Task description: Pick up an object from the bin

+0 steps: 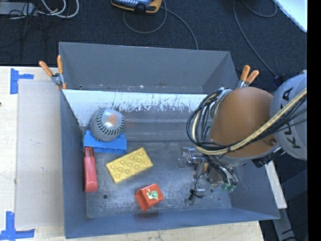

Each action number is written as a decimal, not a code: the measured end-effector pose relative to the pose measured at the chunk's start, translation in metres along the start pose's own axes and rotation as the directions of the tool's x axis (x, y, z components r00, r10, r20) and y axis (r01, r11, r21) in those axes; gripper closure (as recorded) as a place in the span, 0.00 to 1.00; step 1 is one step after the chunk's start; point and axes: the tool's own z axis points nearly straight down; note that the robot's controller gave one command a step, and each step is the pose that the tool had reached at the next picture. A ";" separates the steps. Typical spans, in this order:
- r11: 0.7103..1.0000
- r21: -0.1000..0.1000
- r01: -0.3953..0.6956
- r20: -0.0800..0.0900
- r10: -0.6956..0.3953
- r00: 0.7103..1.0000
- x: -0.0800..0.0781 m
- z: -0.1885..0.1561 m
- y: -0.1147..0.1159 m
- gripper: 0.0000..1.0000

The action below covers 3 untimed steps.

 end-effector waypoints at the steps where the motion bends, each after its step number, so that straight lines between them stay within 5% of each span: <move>1: 1.000 0.000 0.000 0.000 0.000 1.000 0.000 0.000 0.000 0.00; 2: 0.999 0.001 0.050 0.005 -0.050 0.999 -0.020 0.039 0.047 0.00; 3: 1.000 -0.002 0.023 -0.003 -0.023 1.000 -0.017 0.072 0.076 0.00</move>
Offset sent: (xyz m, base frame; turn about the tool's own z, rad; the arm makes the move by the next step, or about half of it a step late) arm 0.0314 0.0874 -0.0736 -0.0928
